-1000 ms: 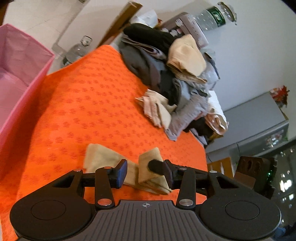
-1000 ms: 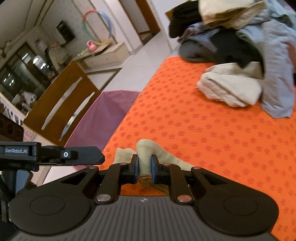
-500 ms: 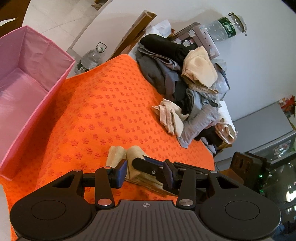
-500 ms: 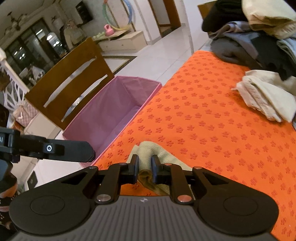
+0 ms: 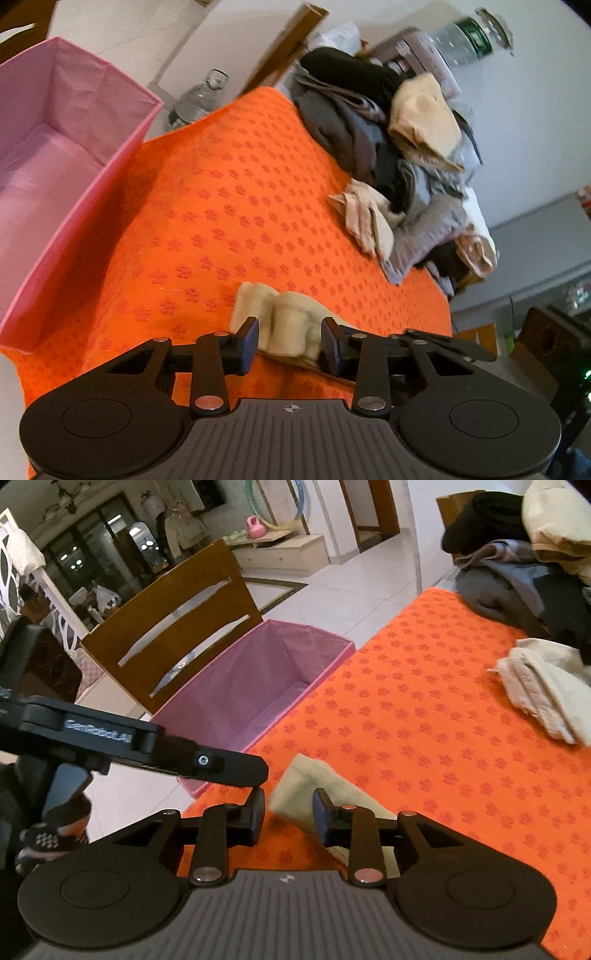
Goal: Fold clothes
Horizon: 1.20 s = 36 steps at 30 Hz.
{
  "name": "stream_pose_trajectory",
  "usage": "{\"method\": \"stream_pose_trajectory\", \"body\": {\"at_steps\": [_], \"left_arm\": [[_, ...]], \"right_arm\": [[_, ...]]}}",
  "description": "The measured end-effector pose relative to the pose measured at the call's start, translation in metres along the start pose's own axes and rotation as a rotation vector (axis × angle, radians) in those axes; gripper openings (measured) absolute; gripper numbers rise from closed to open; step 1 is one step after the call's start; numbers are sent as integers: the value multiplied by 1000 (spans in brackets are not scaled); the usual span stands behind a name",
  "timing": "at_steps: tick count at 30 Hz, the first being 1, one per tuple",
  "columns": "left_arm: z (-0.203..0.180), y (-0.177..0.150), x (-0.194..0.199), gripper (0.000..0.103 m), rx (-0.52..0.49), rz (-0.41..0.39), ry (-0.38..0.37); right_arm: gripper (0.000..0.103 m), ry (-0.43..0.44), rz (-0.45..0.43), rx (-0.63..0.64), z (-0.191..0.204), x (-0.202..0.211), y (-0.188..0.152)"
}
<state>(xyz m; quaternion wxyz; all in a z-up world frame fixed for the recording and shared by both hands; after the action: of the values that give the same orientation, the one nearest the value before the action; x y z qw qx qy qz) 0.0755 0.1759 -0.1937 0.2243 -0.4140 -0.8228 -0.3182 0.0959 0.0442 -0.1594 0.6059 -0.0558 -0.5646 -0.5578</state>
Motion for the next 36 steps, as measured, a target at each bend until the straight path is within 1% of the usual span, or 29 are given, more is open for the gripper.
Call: {"method": "stream_pose_trajectory", "body": {"at_steps": [5, 7, 8, 9, 12, 14, 15, 18, 20, 22, 24, 25, 26, 27, 30, 31, 32, 33, 34, 36], "left_arm": [[-11, -3, -15, 39, -65, 45, -6], [-9, -3, -23, 38, -71, 61, 0], [-7, -4, -27, 27, -76, 69, 7], [-5, -4, -31, 10, -82, 78, 14], [-9, 1, -25, 10, -105, 54, 20], [-15, 5, -16, 10, -136, 39, 24], [-16, 7, -12, 10, -161, 33, 41], [-9, 8, -16, 10, -182, 64, 69], [-1, 6, -24, 10, -169, 95, 93], [4, 4, -27, 11, -161, 105, 101], [6, 2, -28, 14, -160, 110, 106], [6, 1, -27, 15, -170, 110, 112], [7, 1, -27, 20, -181, 109, 119], [7, 1, -27, 26, -192, 109, 125], [5, 1, -24, 35, -251, 111, 145], [3, 2, -22, 36, -270, 113, 142], [2, 3, -20, 40, -288, 115, 138], [-1, 4, -18, 46, -310, 117, 132], [-3, 5, -16, 49, -331, 119, 126], [-7, 7, -14, 53, -381, 132, 119]], "right_arm": [[41, -34, -30, -51, -18, 35, -7], [42, -59, -36, -88, -30, 44, -14], [42, -72, -40, -107, -36, 49, -18], [42, -85, -43, -126, -43, 53, -22], [42, -124, -54, -182, -61, 67, -33], [42, -150, -61, -219, -74, 76, -40], [42, -162, -64, -238, -80, 81, -44], [42, -184, -68, -286, -96, 87, -54], [43, -183, -64, -311, -104, 84, -59], [45, -182, -61, -335, -112, 81, -64], [51, -177, -56, -356, -119, 78, -68], [57, -161, -52, -352, -120, 75, -69], [59, -146, -47, -344, -120, 72, -69], [59, -136, -37, -323, -118, 70, -67], [59, -114, -3, -231, -111, 68, -59], [59, -108, 9, -197, -109, 68, -56], [61, -101, 22, -162, -107, 68, -52], [62, -92, 40, -125, -106, 68, -48], [64, -85, 60, -88, -106, 67, -44], [64, -60, 94, -30, -104, 64, -37]]}}
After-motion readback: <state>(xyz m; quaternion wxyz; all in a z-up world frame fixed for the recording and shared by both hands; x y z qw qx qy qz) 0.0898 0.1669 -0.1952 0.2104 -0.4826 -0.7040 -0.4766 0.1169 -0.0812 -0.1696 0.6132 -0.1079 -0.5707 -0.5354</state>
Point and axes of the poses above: each gripper's, at about its wrist camera, not at the fingertips, and x roughly against the way its jaws point, z to its left, y to its top, the point moved 8 cm from there along -x, roughly the way its jaws point, and after that the axes turned 1 degree about -x, right-handed, at the moved point
